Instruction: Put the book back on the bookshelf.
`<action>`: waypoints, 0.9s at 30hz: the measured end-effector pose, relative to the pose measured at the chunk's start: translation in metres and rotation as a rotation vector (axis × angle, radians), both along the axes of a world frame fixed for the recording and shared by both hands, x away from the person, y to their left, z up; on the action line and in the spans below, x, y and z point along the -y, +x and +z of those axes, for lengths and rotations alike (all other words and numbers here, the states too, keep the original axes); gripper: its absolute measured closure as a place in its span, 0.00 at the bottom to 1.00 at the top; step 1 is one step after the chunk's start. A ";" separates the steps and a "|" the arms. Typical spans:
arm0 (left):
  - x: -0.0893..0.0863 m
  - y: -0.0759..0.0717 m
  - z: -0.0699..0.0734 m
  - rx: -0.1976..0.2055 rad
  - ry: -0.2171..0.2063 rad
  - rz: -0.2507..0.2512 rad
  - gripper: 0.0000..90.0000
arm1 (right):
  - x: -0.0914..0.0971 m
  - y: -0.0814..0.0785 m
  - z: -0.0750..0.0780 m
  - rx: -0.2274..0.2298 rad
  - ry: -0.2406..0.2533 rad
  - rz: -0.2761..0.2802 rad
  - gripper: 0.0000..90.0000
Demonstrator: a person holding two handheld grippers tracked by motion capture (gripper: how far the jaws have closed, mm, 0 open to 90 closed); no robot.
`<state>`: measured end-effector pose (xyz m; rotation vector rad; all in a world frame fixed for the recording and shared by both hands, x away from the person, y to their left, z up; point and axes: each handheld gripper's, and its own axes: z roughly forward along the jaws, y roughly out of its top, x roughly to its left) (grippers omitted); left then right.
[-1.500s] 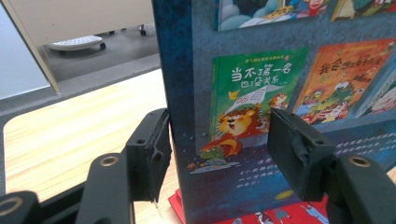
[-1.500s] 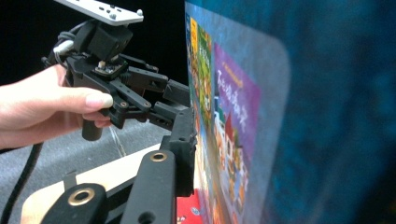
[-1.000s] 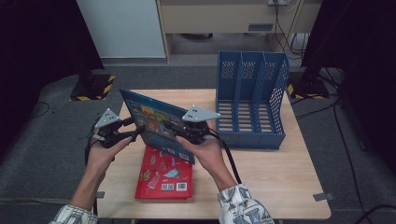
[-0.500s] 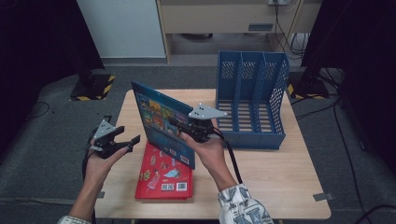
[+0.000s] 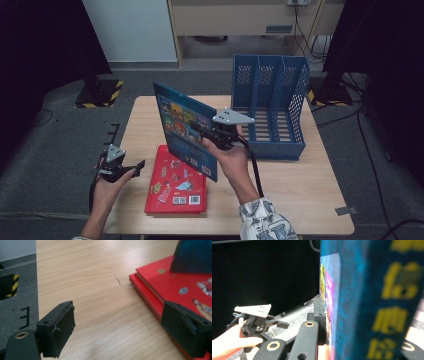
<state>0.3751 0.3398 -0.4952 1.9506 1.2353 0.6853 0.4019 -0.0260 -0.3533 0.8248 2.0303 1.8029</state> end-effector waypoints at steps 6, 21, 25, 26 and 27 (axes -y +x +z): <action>-0.003 -0.002 -0.010 -0.049 0.019 0.015 0.08 | 0.011 -0.007 0.008 0.003 -0.021 -0.048 0.92; -0.009 -0.001 -0.019 -0.105 0.022 0.038 0.05 | 0.041 -0.016 0.033 0.008 -0.025 -0.140 0.92; -0.009 -0.002 -0.019 -0.107 0.023 0.038 0.05 | 0.048 -0.017 0.039 0.008 -0.013 -0.157 0.92; -0.009 -0.002 -0.020 -0.108 0.024 0.038 0.05 | 0.053 -0.017 0.043 0.005 -0.006 -0.171 0.92; -0.009 -0.002 -0.020 -0.107 0.025 0.039 0.05 | 0.054 -0.018 0.044 0.006 -0.007 -0.175 0.92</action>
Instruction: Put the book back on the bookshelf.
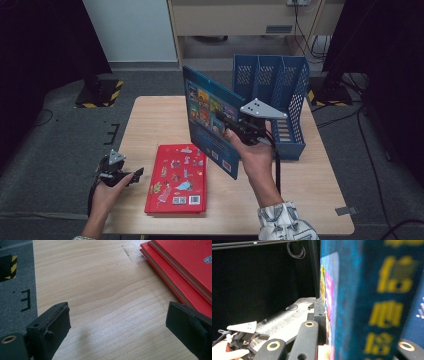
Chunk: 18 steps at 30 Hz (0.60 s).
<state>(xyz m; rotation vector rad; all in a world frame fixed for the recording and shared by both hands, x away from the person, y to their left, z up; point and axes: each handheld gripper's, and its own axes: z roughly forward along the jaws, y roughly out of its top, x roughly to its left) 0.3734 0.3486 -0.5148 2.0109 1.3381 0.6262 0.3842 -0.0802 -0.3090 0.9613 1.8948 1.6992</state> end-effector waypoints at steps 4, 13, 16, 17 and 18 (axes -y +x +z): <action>-0.001 0.000 0.000 0.003 -0.001 0.006 0.05 | 0.009 -0.002 0.006 0.000 -0.003 -0.021 0.92; -0.002 0.000 0.001 0.012 0.001 0.015 0.05 | 0.035 -0.010 0.016 0.010 0.002 -0.073 0.92; -0.003 -0.001 0.002 0.015 -0.002 0.018 0.05 | 0.043 -0.013 0.019 0.012 0.002 -0.094 0.92; -0.003 -0.001 0.002 0.015 -0.002 0.018 0.05 | 0.043 -0.013 0.019 0.012 0.002 -0.094 0.92; -0.003 -0.001 0.002 0.016 -0.001 0.018 0.05 | 0.046 -0.013 0.019 0.013 0.002 -0.099 0.92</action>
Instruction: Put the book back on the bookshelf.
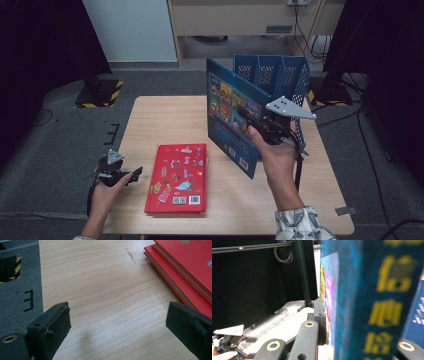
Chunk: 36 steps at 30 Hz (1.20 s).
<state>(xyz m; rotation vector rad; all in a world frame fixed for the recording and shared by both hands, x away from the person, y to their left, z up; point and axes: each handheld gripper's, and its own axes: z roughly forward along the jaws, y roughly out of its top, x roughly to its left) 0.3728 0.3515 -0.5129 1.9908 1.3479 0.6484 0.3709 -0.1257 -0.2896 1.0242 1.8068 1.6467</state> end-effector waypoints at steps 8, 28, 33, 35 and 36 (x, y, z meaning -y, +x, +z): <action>-0.002 0.000 0.001 0.008 -0.002 0.012 0.05 | 0.025 -0.003 0.006 0.003 -0.002 -0.063 0.92; -0.003 0.001 0.003 0.025 -0.004 0.015 0.05 | 0.052 0.019 0.020 0.000 -0.008 -0.226 0.92; -0.004 0.002 0.003 0.029 -0.010 0.013 0.05 | 0.045 0.039 0.022 0.003 -0.027 -0.267 0.92; -0.004 0.002 0.003 0.031 -0.013 0.015 0.05 | 0.041 0.047 0.023 0.007 -0.038 -0.280 0.92; -0.004 0.002 0.003 0.031 -0.013 0.014 0.05 | 0.039 0.051 0.023 0.007 -0.042 -0.285 0.92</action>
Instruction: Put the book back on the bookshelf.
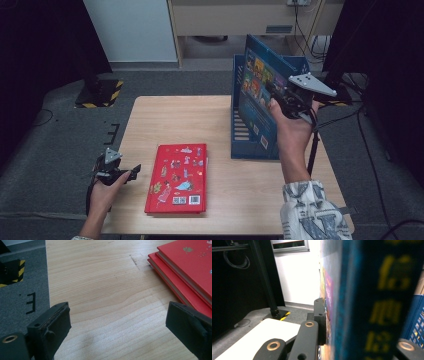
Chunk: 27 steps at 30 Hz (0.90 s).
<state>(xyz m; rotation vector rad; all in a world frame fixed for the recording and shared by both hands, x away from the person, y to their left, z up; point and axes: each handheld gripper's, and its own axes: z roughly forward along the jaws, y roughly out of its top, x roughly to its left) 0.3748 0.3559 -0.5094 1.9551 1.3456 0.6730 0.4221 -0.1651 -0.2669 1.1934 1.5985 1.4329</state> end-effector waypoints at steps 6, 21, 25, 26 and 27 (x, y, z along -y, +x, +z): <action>0.001 0.001 0.000 -0.002 0.000 -0.013 0.05 | -0.008 0.026 -0.005 0.012 0.007 -0.037 0.92; 0.001 0.001 -0.001 -0.007 -0.005 -0.021 0.05 | -0.028 0.069 -0.023 0.022 0.007 -0.069 0.92; 0.001 0.001 0.000 -0.005 -0.007 -0.020 0.06 | -0.031 0.073 -0.028 0.024 -0.008 -0.070 0.92; 0.001 0.001 -0.001 -0.006 -0.006 -0.021 0.06 | -0.032 0.074 -0.029 0.024 -0.004 -0.070 0.92; 0.001 0.001 -0.001 -0.007 -0.006 -0.022 0.06 | -0.032 0.075 -0.030 0.028 -0.006 -0.071 0.92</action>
